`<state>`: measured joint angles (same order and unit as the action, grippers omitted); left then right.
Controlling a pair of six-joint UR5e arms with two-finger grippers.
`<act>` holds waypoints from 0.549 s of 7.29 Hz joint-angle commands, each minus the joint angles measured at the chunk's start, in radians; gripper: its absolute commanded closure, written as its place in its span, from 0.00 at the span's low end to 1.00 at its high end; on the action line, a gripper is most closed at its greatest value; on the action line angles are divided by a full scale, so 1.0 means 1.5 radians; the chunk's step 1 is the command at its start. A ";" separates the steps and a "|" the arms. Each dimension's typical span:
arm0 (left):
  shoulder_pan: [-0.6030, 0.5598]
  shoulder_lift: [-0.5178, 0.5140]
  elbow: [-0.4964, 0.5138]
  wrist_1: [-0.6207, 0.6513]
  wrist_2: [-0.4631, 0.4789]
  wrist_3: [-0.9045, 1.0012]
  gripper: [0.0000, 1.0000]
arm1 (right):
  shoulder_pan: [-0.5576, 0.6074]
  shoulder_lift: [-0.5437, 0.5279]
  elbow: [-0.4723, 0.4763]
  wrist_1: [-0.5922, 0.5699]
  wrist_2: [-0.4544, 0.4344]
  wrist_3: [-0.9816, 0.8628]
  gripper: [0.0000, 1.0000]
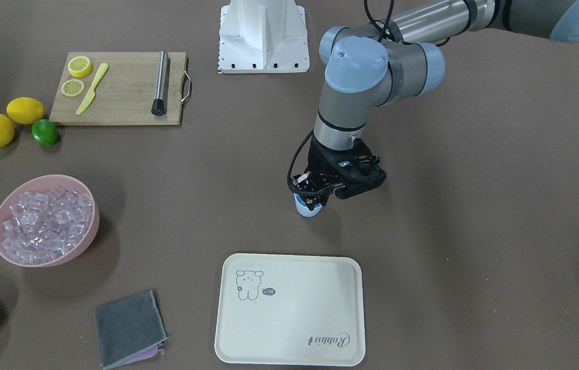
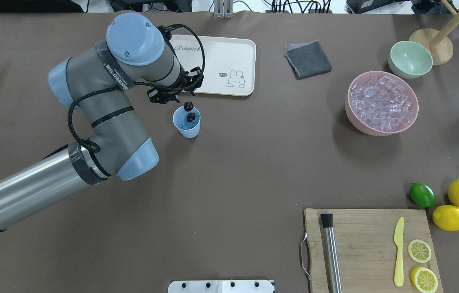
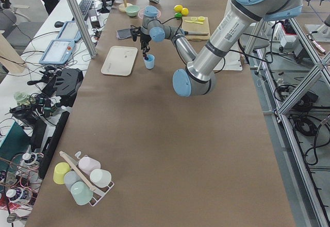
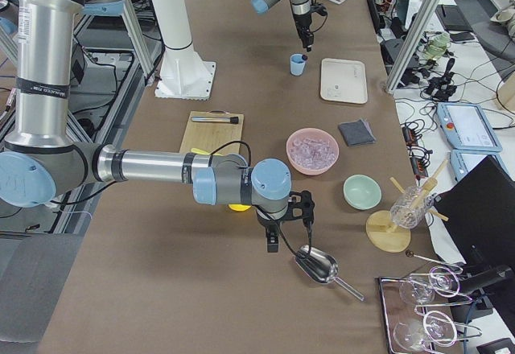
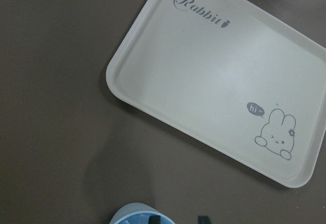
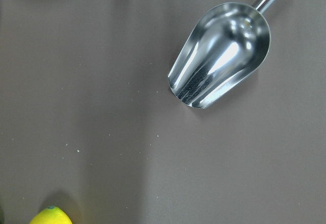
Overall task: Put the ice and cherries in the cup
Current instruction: 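Carry the cherries with the left gripper over the blue cup and release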
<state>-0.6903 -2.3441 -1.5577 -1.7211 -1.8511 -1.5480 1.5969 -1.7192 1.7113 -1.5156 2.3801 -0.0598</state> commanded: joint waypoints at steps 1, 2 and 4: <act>0.005 0.037 -0.041 0.002 -0.001 -0.011 0.02 | 0.000 0.003 0.000 0.000 -0.001 0.000 0.00; -0.001 0.080 -0.101 0.025 -0.004 -0.003 0.02 | 0.000 0.005 0.000 0.000 -0.001 0.000 0.00; -0.057 0.141 -0.190 0.134 -0.030 0.131 0.02 | 0.000 0.008 0.001 0.000 -0.001 0.003 0.01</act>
<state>-0.7190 -2.1841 -1.7648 -1.6192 -1.8671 -1.4795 1.5969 -1.7108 1.7128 -1.5156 2.3793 -0.0583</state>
